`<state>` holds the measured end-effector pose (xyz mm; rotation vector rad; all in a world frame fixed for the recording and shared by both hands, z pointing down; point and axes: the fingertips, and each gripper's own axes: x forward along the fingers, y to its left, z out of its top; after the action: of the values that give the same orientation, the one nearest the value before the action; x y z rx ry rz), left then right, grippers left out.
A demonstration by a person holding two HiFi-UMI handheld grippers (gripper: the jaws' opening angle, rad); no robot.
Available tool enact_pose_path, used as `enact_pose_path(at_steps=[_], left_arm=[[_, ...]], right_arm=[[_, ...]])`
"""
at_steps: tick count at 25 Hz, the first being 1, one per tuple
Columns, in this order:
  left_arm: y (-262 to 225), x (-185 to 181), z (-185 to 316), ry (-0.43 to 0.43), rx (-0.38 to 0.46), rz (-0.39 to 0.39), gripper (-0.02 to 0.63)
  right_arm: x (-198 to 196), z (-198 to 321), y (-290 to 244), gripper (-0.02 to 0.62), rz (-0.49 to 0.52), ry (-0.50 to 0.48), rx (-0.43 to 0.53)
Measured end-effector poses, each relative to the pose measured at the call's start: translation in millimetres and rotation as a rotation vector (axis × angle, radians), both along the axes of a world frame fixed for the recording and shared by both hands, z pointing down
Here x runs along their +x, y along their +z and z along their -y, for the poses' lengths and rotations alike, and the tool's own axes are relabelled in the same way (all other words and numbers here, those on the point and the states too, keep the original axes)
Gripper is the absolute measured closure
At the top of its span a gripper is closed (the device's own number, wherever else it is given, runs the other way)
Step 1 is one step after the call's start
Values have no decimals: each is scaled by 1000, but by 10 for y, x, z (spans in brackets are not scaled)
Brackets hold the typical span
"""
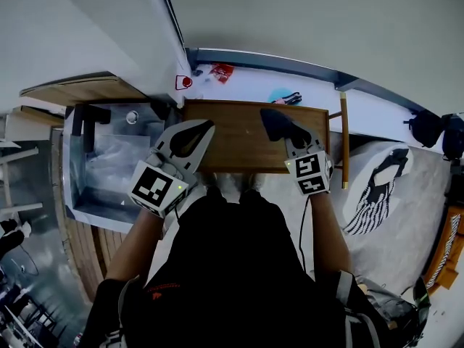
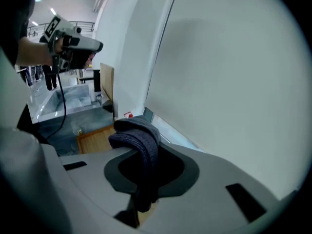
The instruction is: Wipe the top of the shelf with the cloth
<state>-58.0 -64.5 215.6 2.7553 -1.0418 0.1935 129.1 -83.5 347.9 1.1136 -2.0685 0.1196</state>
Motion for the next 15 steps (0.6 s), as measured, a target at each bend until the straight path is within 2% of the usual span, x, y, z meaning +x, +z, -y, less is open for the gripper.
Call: enact_pose_path(at_steps=[4, 7, 15], left_arm=[[-53, -47, 53, -8, -5, -8, 583], [-84, -60, 86, 9, 43, -5, 583], [-191, 4, 111, 11, 43, -21, 583]], right_arm=[[-142, 45, -317, 555, 162, 35, 10], [-224, 61, -547, 555, 248, 44, 30], [-355, 31, -1069, 555, 358, 11, 96]])
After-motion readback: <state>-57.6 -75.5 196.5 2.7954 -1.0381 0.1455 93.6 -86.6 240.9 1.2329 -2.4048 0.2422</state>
